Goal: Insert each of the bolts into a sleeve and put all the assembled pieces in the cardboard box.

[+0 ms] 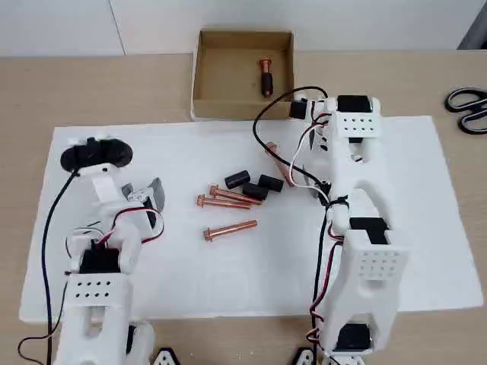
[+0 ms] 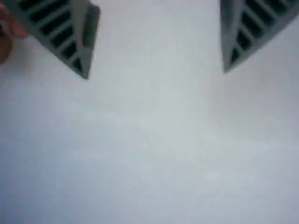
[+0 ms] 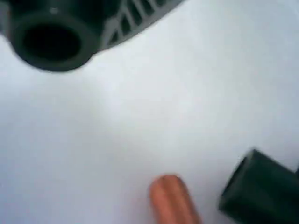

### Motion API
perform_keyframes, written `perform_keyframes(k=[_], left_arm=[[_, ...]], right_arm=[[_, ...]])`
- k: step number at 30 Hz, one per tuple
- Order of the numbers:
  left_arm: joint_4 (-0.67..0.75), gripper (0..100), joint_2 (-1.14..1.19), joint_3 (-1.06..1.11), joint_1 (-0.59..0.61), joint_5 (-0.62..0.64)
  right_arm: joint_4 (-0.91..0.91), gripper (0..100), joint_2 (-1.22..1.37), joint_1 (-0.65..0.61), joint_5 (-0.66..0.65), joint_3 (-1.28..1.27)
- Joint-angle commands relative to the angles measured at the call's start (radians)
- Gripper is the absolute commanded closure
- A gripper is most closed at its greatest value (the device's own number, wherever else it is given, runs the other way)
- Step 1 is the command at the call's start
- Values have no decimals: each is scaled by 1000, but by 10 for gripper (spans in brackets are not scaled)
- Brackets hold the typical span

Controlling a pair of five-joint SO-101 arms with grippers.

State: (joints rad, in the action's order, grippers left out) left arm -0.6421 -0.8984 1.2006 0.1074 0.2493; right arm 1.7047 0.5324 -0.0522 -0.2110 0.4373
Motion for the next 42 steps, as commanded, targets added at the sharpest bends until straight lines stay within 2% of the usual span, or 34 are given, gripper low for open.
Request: perform_keyframes(k=[1,7,13,15,18,20,24,29,31,37,42], left_arm=[[-133,824,-6,-168,0,-48],[-259,823,35,-371,-8,-89],[-371,824,376,-628,-94,-77],[-394,824,505,-737,-110,-3],[-416,826,654,-875,-150,187],[-462,826,697,-924,-192,221],[-516,825,712,-929,-287,186],[-542,825,732,-915,-448,362],[-551,824,747,-906,-493,384],[-560,824,752,-888,-516,413],[-703,824,756,-892,-516,660]], right_arm=[[24,978,-179,12,3,25],[24,978,-406,31,-2,-57],[19,978,-504,101,-2,-126],[19,978,-506,111,-2,-141],[18,978,-504,114,-2,-163],[18,978,-504,114,-2,-175],[16,978,-504,116,-2,-178],[10,978,-509,139,-2,-173],[2,978,-507,162,-2,-173],[-4,978,-504,213,-2,-176],[-4,978,-504,220,-2,-176]])
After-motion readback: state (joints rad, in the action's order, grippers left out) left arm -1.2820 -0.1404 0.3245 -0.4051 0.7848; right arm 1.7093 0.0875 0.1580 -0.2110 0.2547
